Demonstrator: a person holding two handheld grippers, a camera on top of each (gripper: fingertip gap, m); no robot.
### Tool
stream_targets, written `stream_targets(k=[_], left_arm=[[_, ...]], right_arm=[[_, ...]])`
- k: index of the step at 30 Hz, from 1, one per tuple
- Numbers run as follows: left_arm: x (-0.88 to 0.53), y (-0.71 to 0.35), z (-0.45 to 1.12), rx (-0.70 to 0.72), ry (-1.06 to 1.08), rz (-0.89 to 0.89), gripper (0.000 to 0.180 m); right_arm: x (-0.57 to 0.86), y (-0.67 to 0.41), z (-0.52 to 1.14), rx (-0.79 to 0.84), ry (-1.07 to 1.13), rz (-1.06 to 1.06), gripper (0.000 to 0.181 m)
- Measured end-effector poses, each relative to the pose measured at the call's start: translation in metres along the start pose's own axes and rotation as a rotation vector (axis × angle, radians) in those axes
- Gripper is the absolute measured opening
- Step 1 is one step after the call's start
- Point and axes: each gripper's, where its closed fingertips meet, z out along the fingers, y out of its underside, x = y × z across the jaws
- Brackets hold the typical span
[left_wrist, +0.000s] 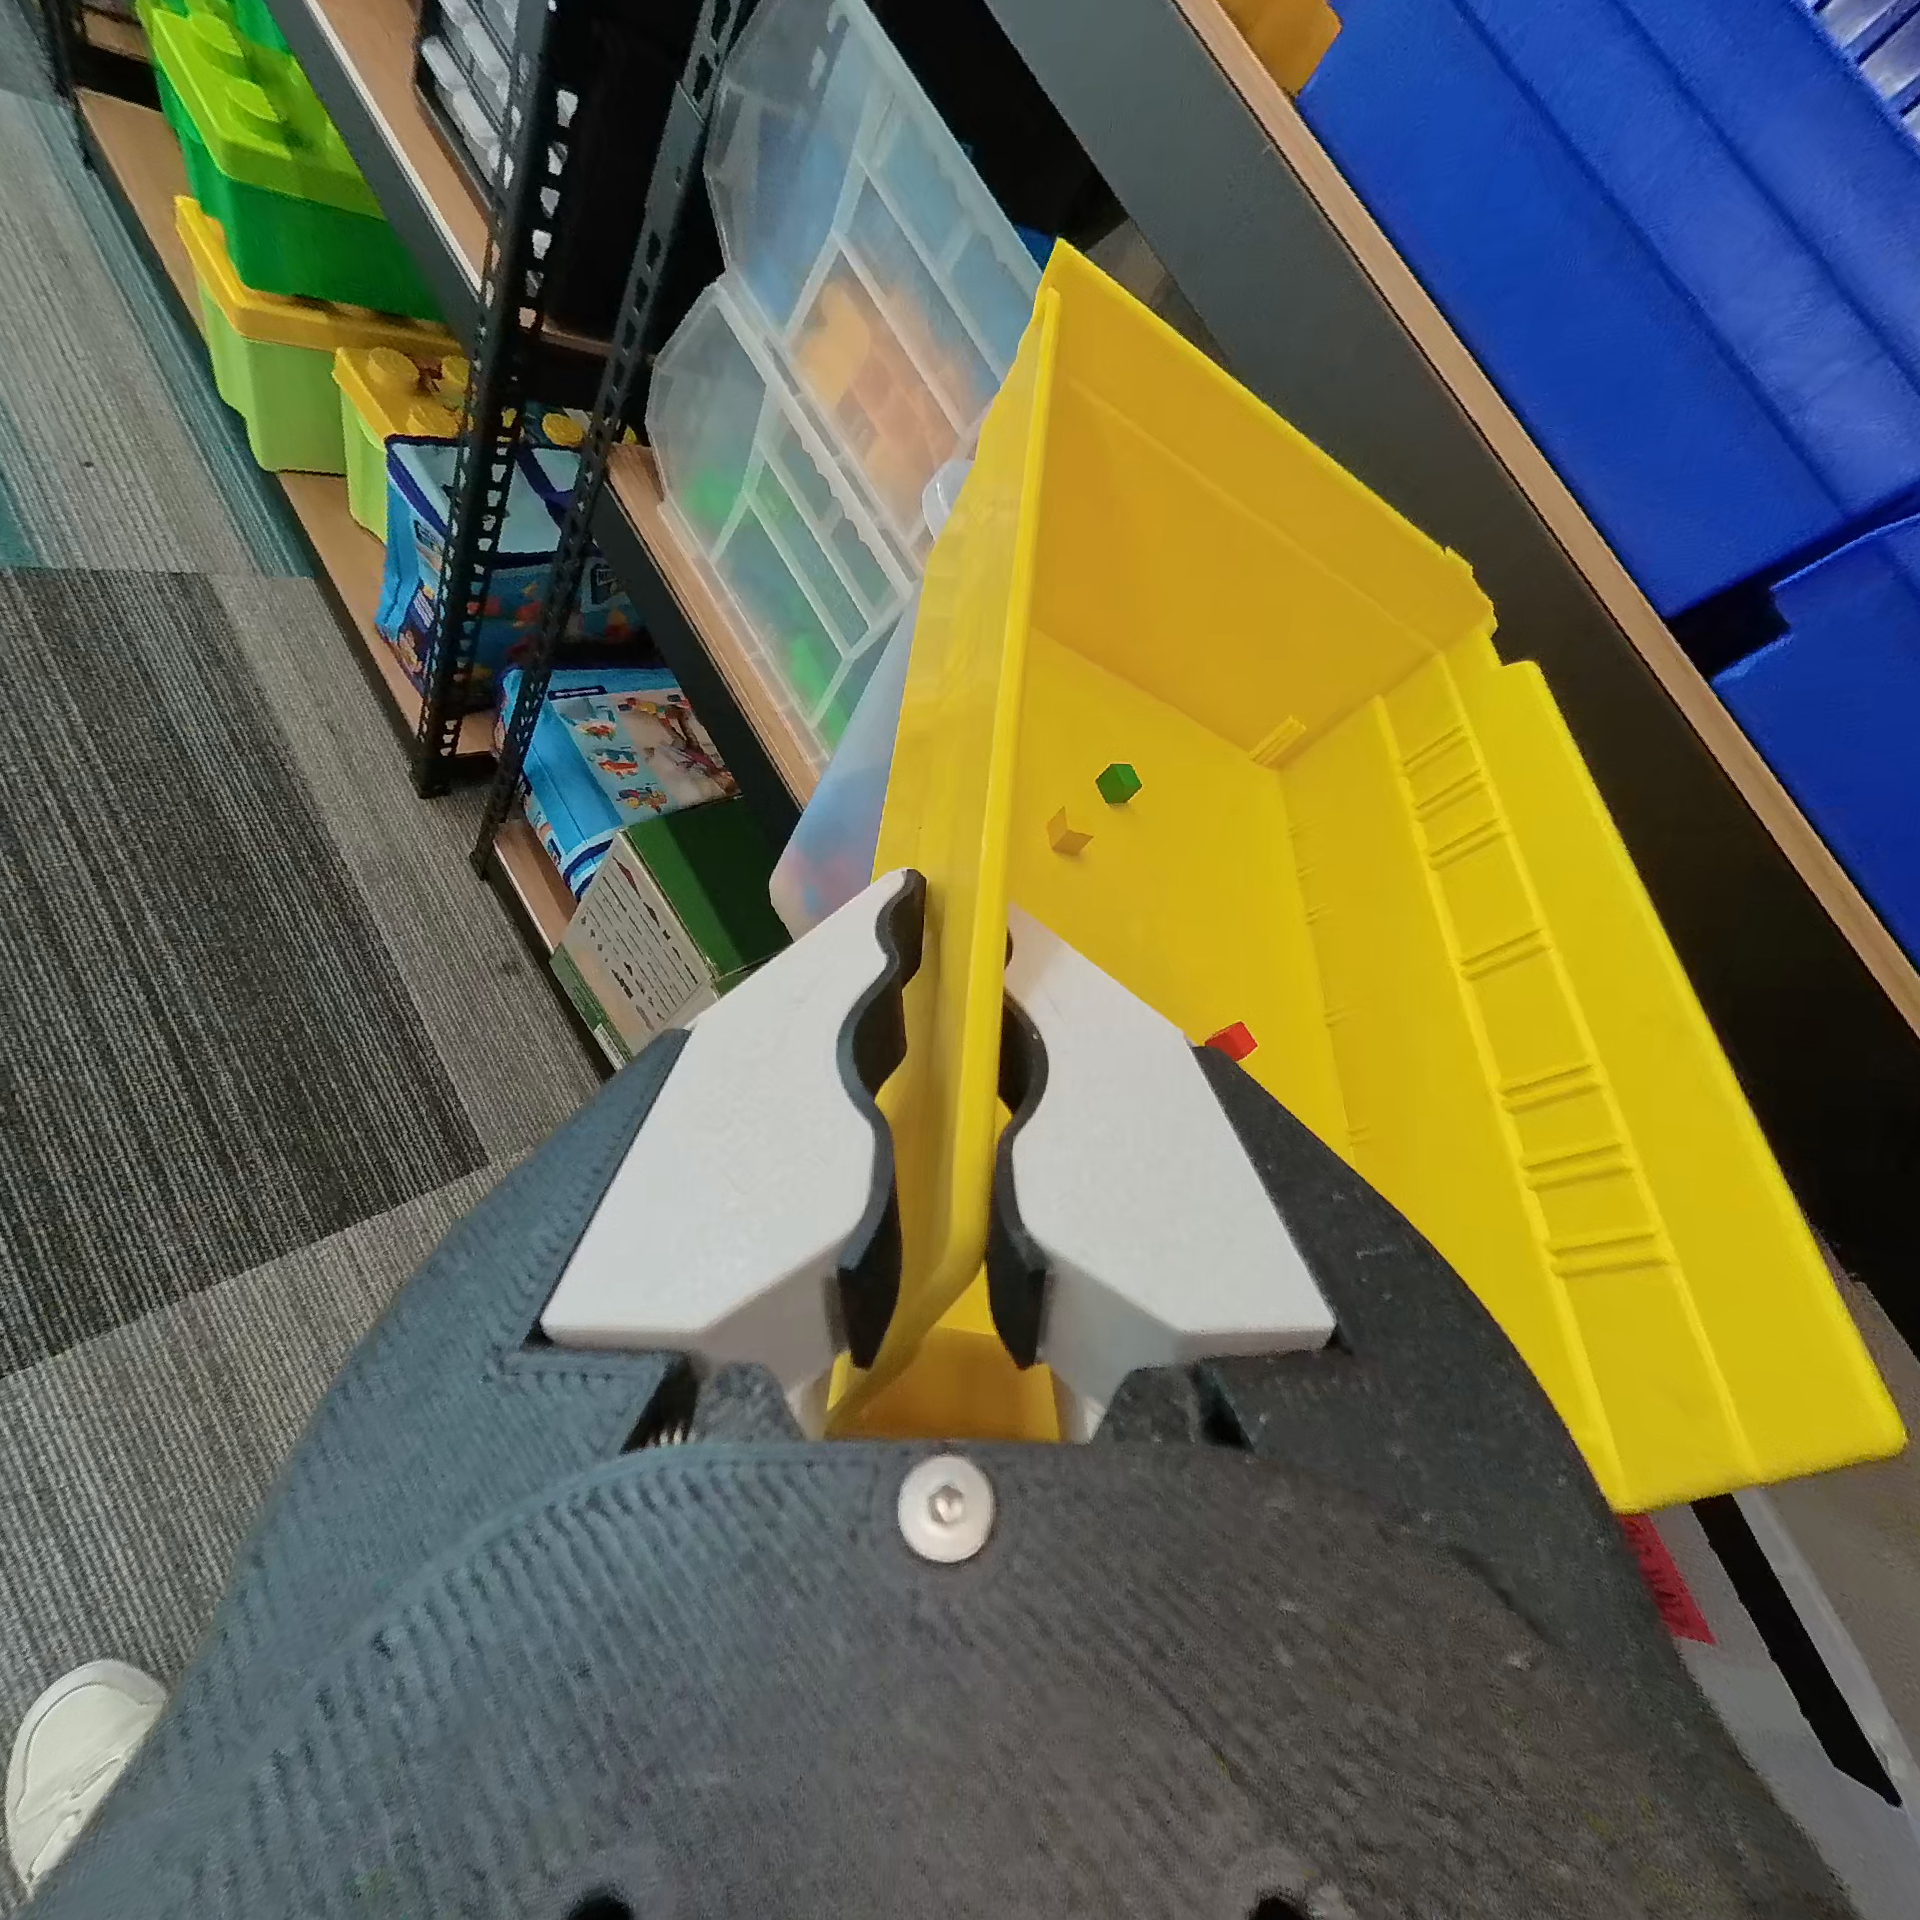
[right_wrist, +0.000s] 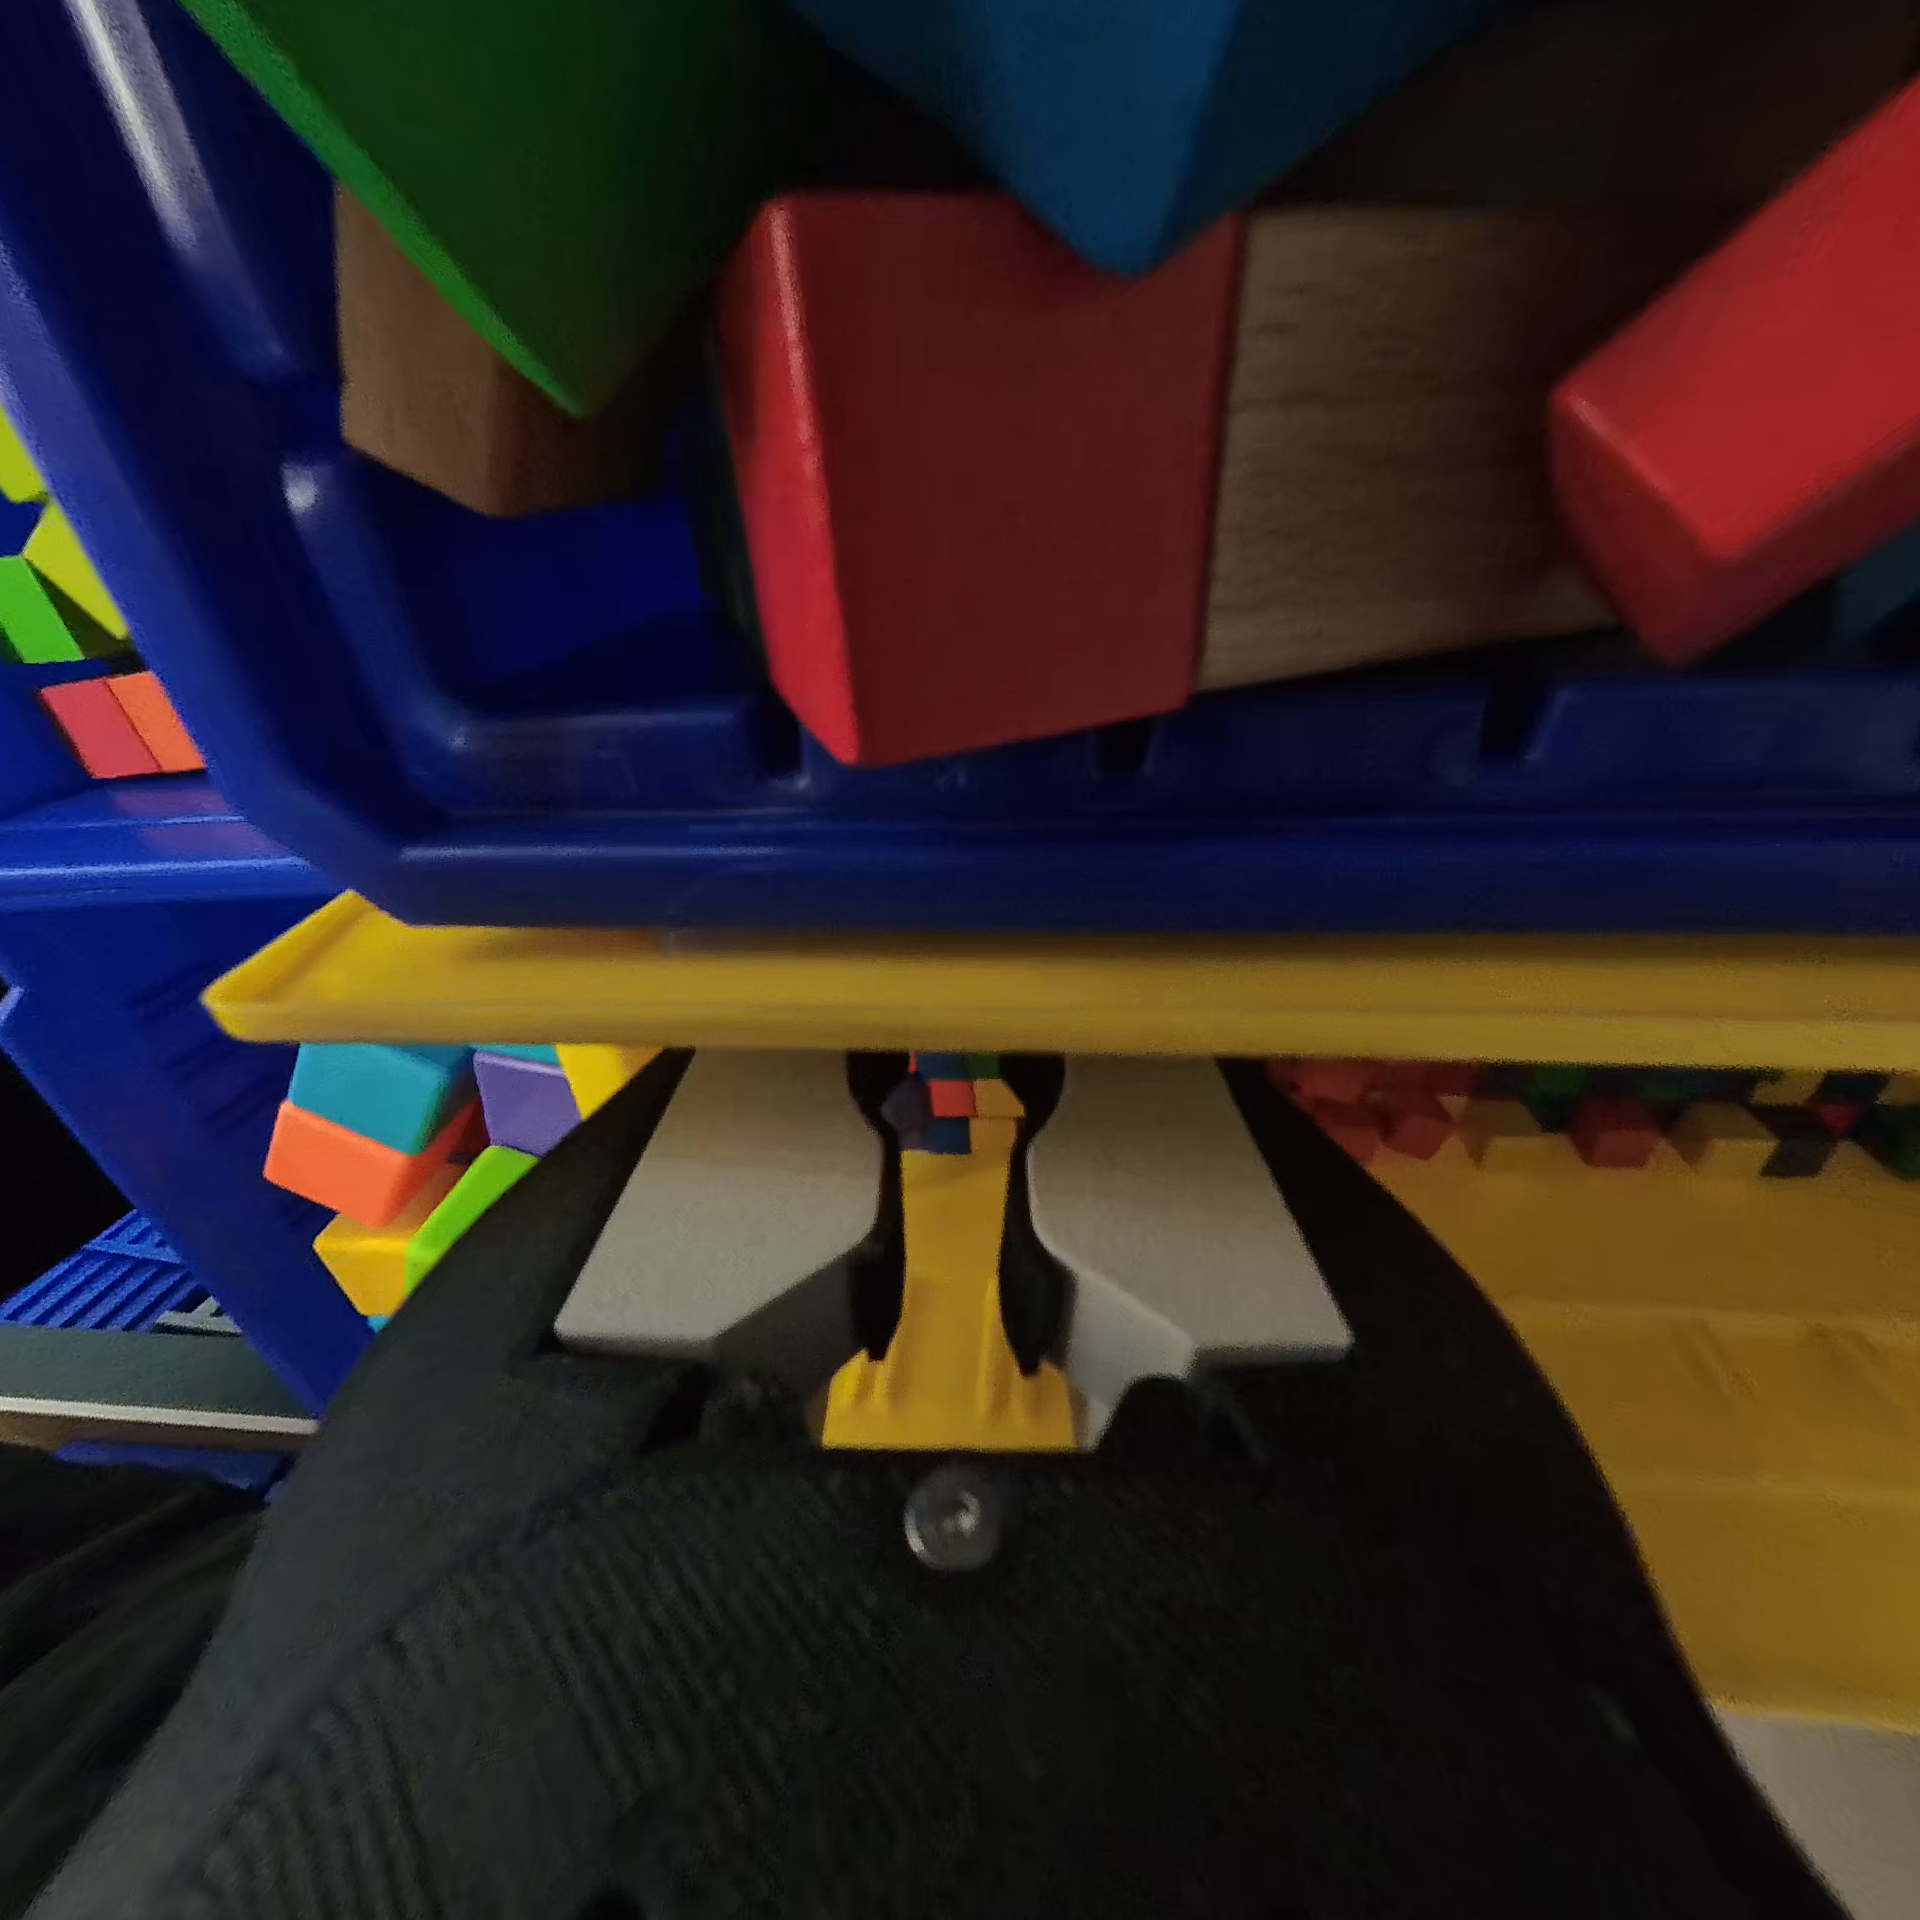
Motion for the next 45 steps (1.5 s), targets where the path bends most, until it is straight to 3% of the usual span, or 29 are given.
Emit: stream_targets(k=[13,29,45], left_arm=[[-0.001,-0.001,0.0,-0.007,0.004,0.007,0.003],[0.0,-0.001,0.0,-0.005,0.002,0.01,0.003],[0.0,-0.004,-0.001,-0.01,0.001,0.031,0.002]], right_arm=[[0.001,0.006,-0.025,0.14,0.021,0.009,0.008],[-0.011,-0.008,-0.042,0.202,0.074,-0.064,0.008],[-0.055,-0.056,-0.156,0.8,0.188,-0.188,0.008]])
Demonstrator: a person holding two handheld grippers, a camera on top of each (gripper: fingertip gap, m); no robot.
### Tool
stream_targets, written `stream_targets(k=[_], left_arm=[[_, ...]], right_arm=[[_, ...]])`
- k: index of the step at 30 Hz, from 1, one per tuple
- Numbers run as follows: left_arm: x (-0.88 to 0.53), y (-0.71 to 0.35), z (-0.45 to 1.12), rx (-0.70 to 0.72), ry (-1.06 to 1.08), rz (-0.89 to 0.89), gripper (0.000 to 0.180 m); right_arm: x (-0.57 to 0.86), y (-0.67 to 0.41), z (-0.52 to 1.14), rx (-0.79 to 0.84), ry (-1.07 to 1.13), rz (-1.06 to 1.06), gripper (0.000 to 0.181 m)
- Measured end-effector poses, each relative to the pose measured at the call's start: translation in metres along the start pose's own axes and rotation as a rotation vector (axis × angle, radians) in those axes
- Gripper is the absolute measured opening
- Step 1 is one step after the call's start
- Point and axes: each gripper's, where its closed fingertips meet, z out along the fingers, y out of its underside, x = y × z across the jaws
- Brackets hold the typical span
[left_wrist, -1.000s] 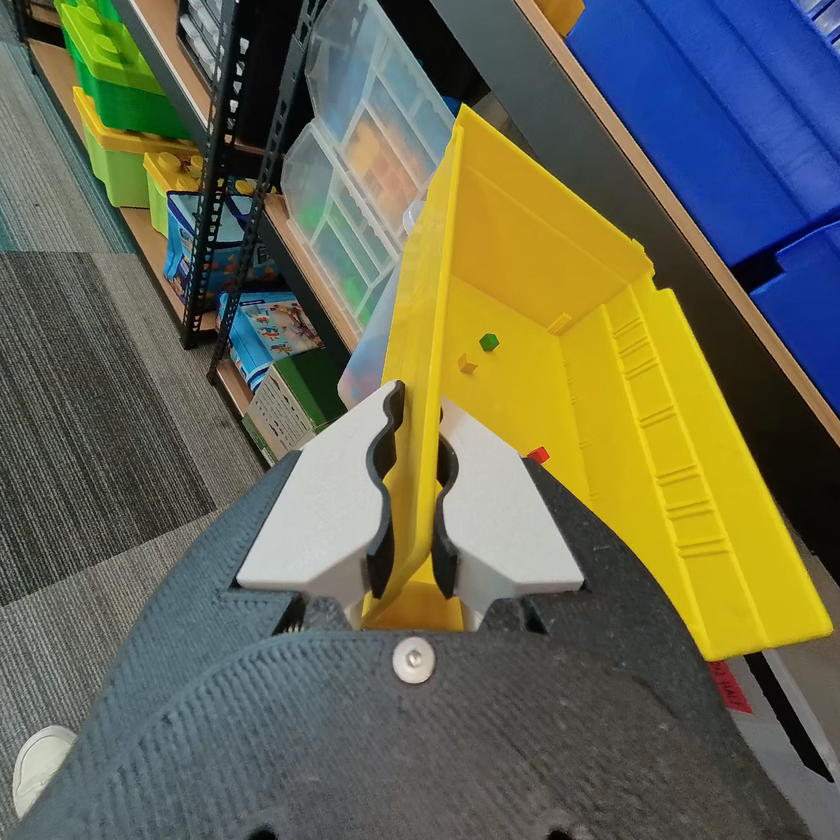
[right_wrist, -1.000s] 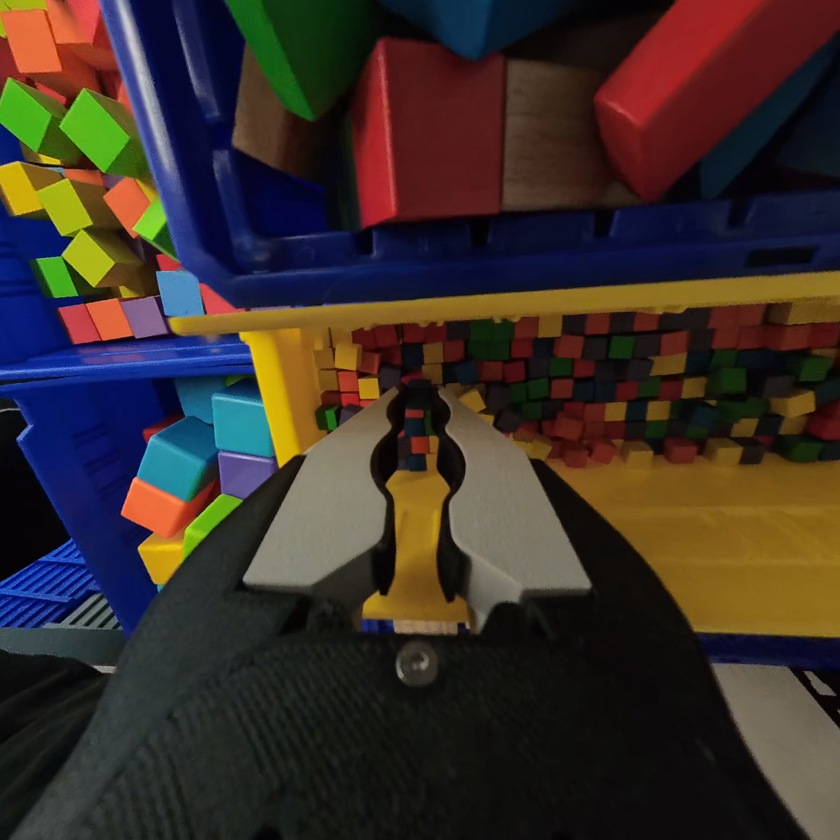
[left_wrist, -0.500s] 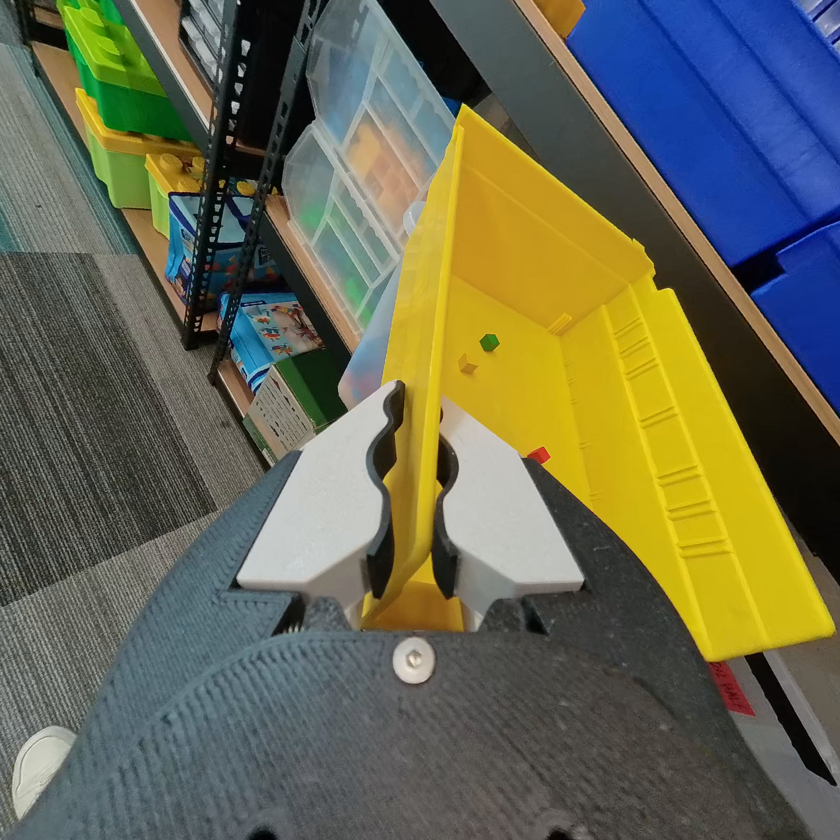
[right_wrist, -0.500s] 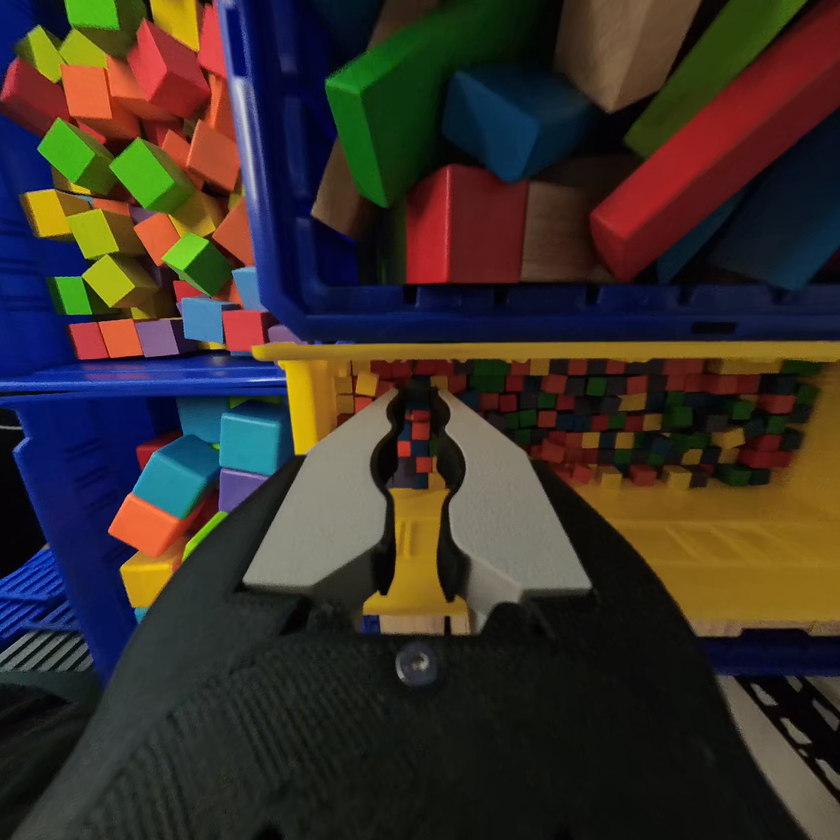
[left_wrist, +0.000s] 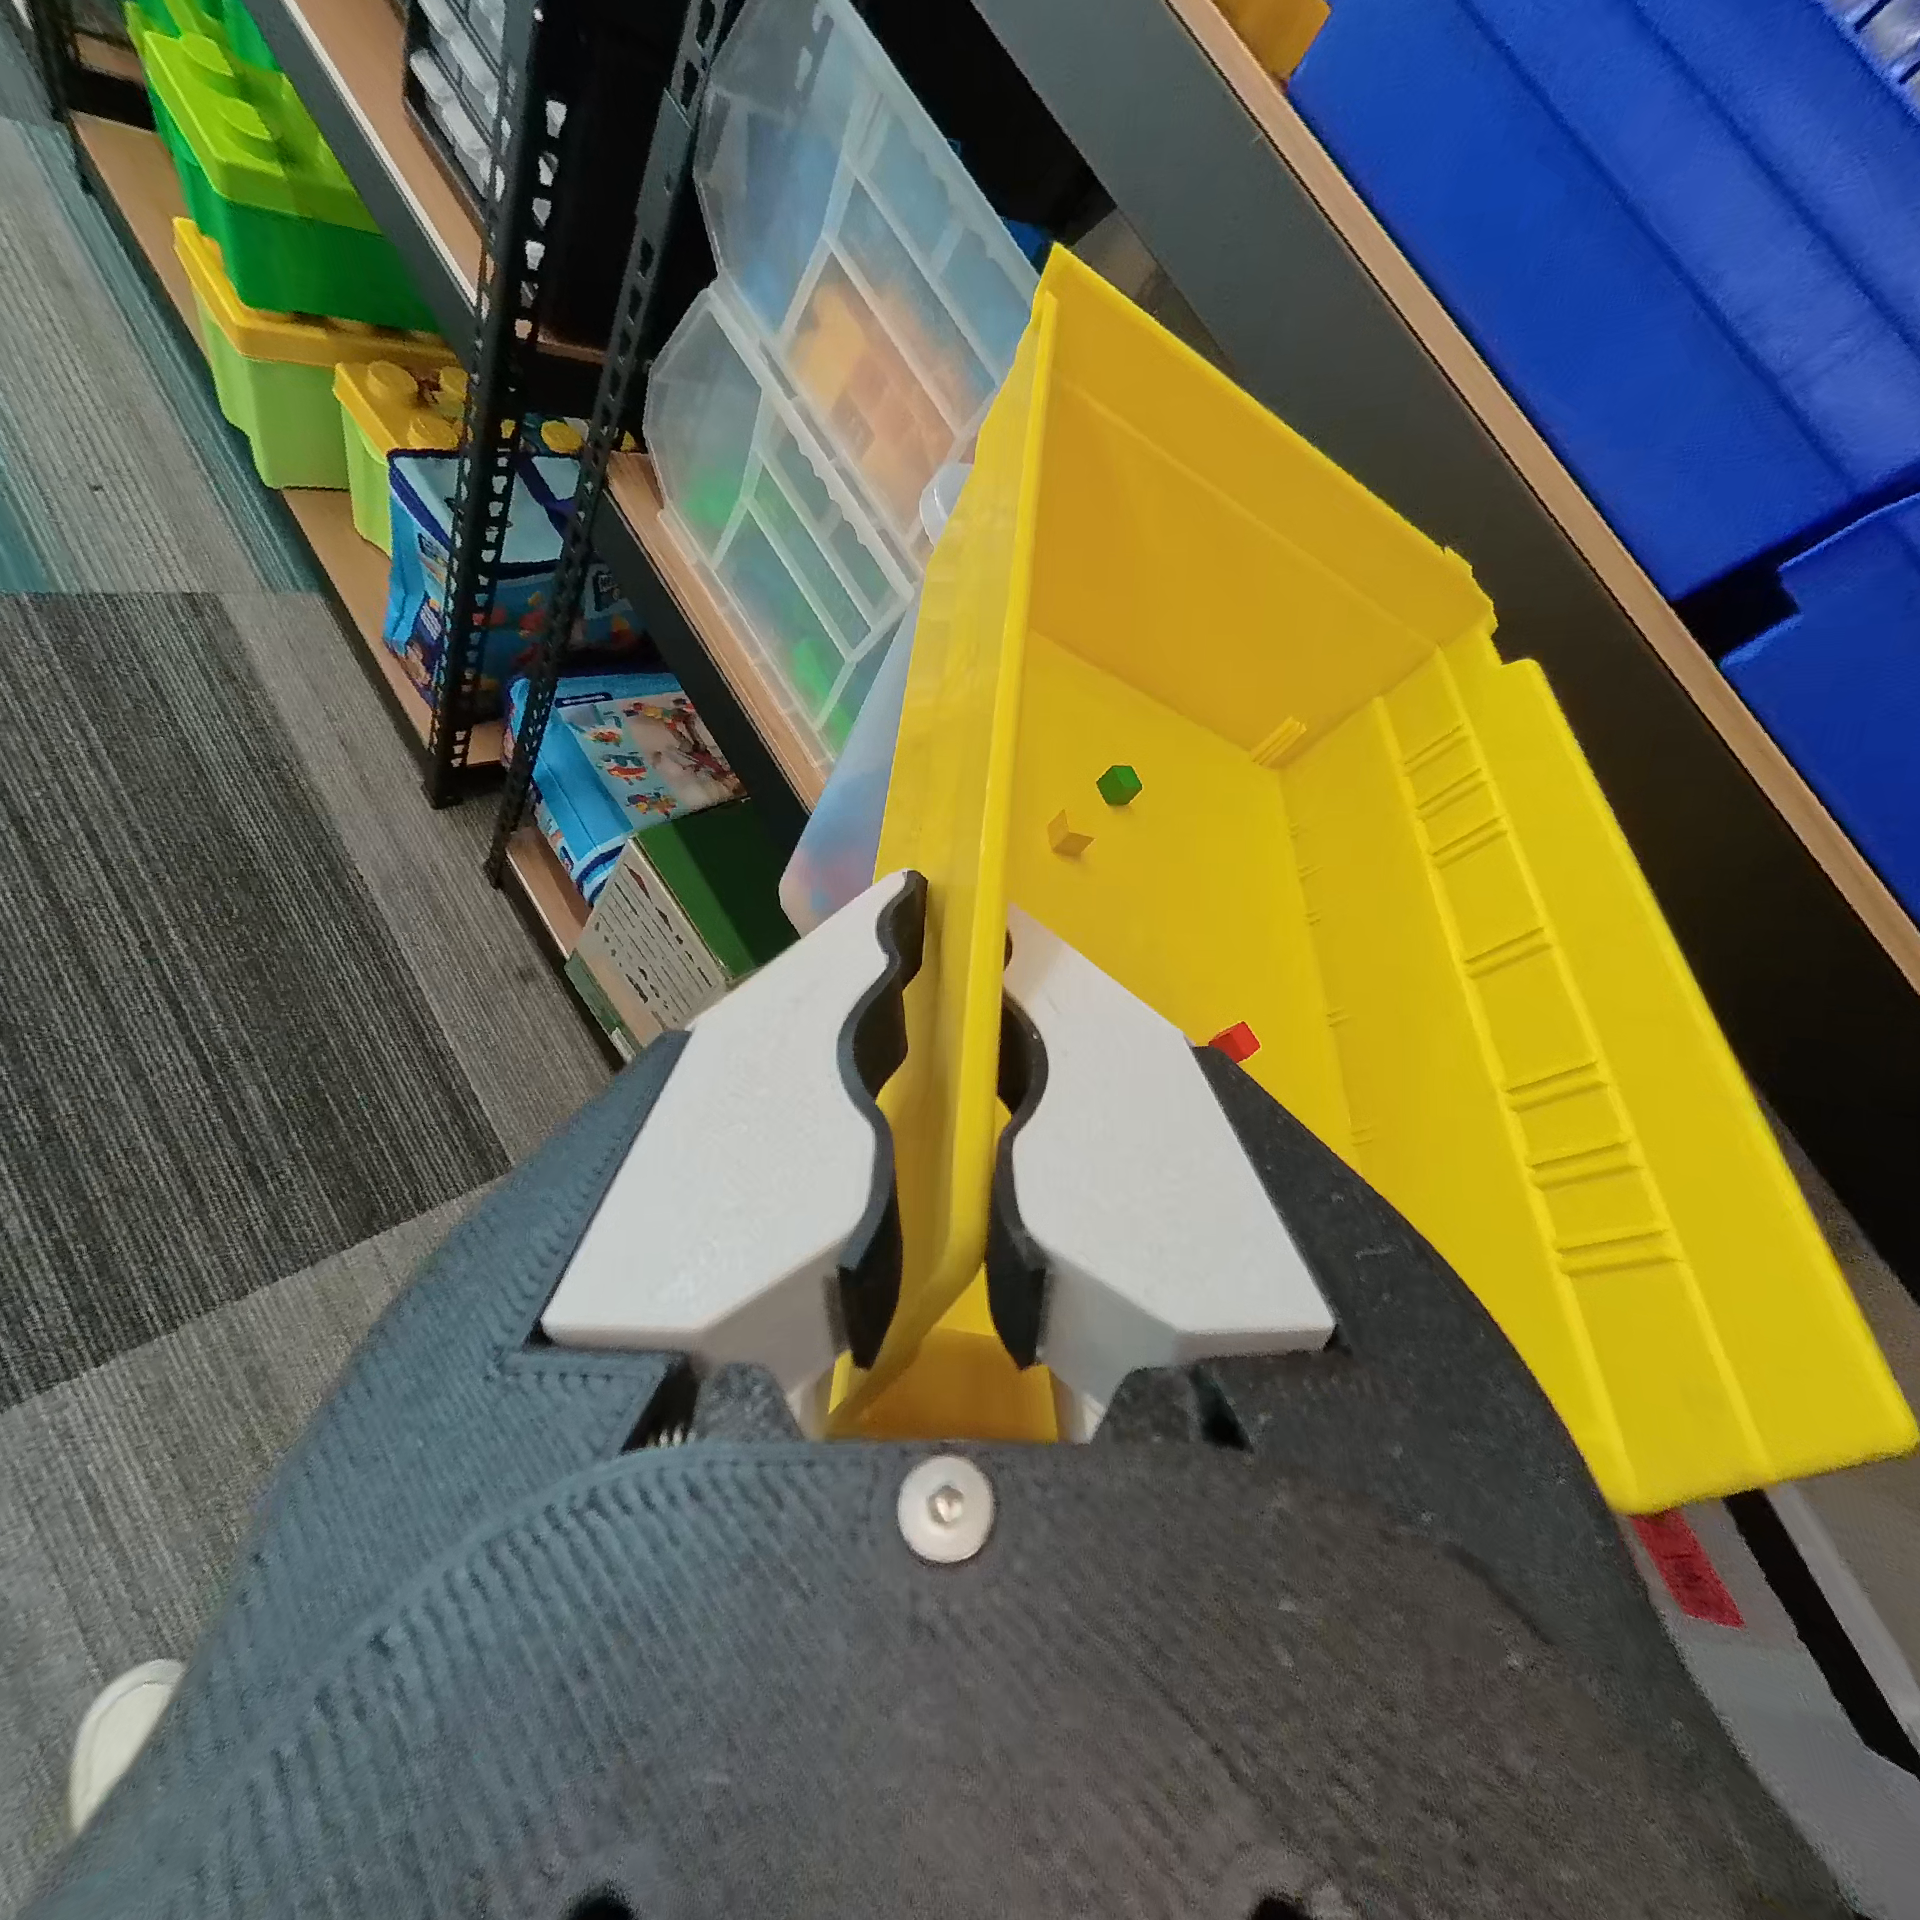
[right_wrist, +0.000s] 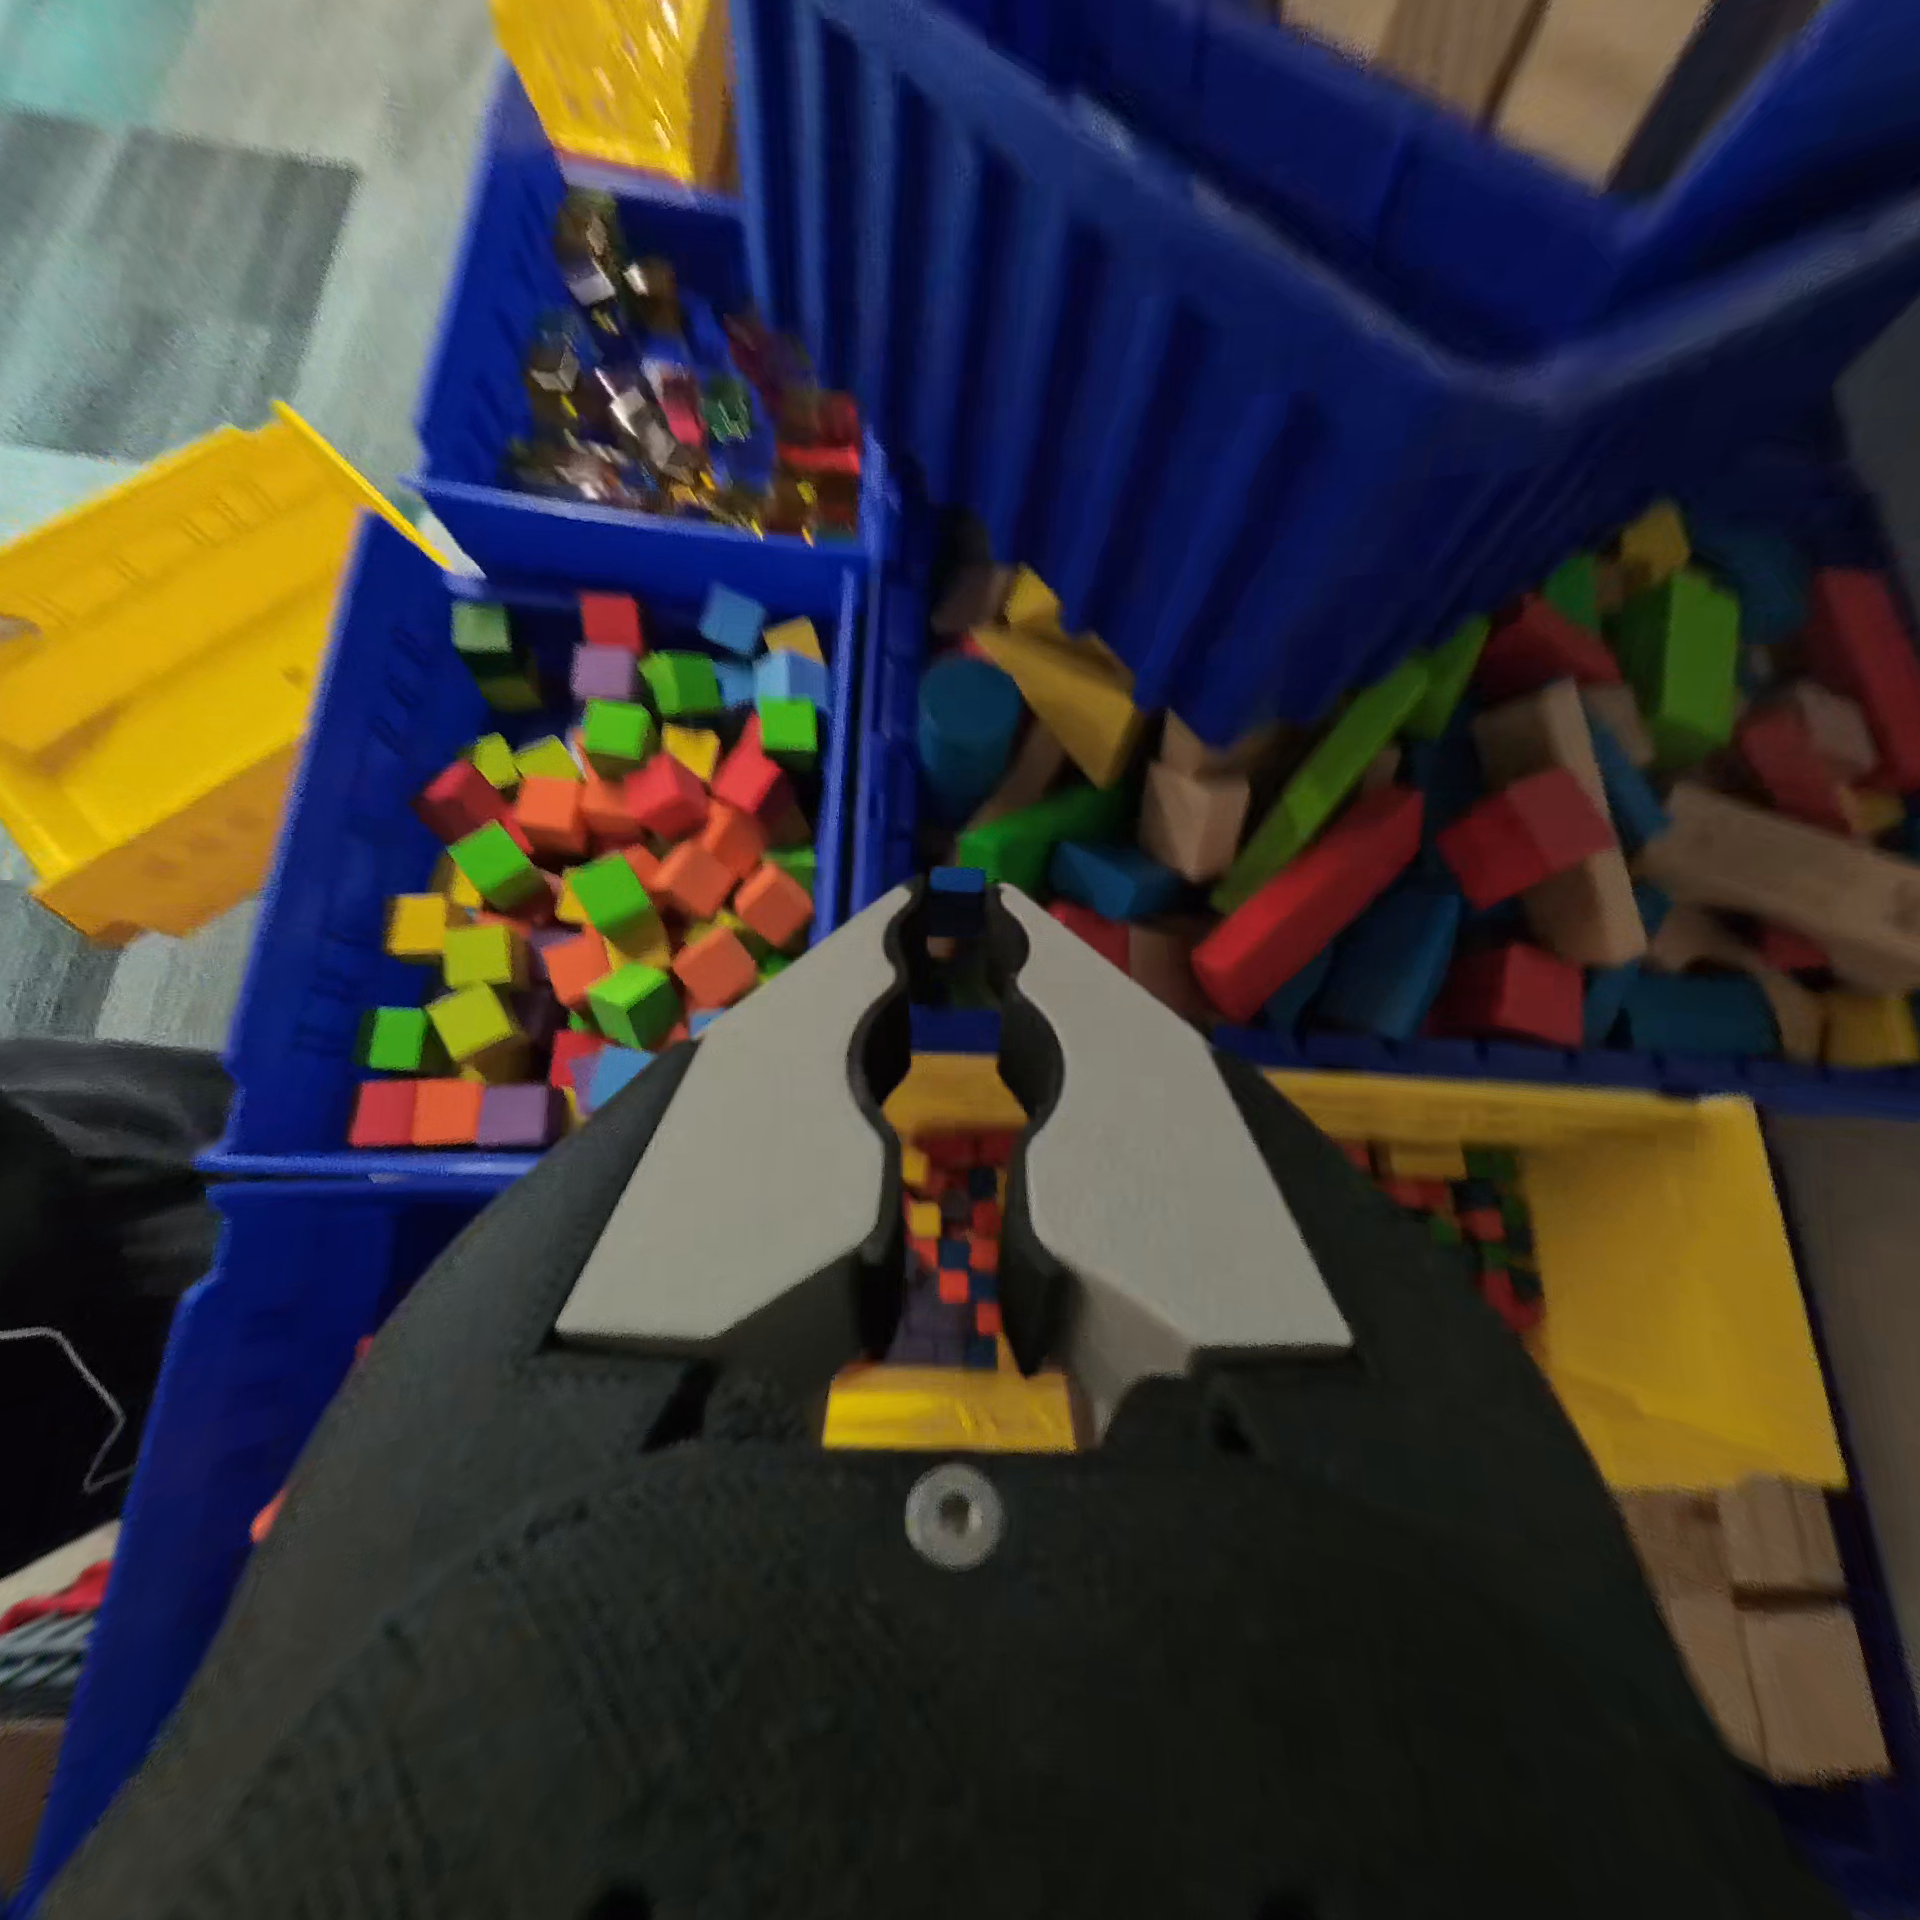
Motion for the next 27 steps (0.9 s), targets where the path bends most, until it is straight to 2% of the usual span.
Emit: stream_targets(k=[5,13,22,27], left_arm=[[0.002,-0.003,0.0,-0.01,0.006,0.054,0.003],[-0.009,-0.013,0.007,-0.041,0.069,0.077,0.002],[-0.029,-0.022,0.01,-0.068,0.136,0.077,0.002],[-0.034,-0.028,0.014,-0.077,0.154,0.111,0.002]], right_arm=[[-0.063,-0.055,0.004,0.156,-0.086,-0.065,0.008],[-0.233,-0.112,0.047,0.247,-0.343,-0.12,0.008],[-0.444,-0.089,0.153,0.241,-0.739,-0.042,0.008],[-0.495,-0.061,0.221,0.288,-0.721,0.091,0.008]])
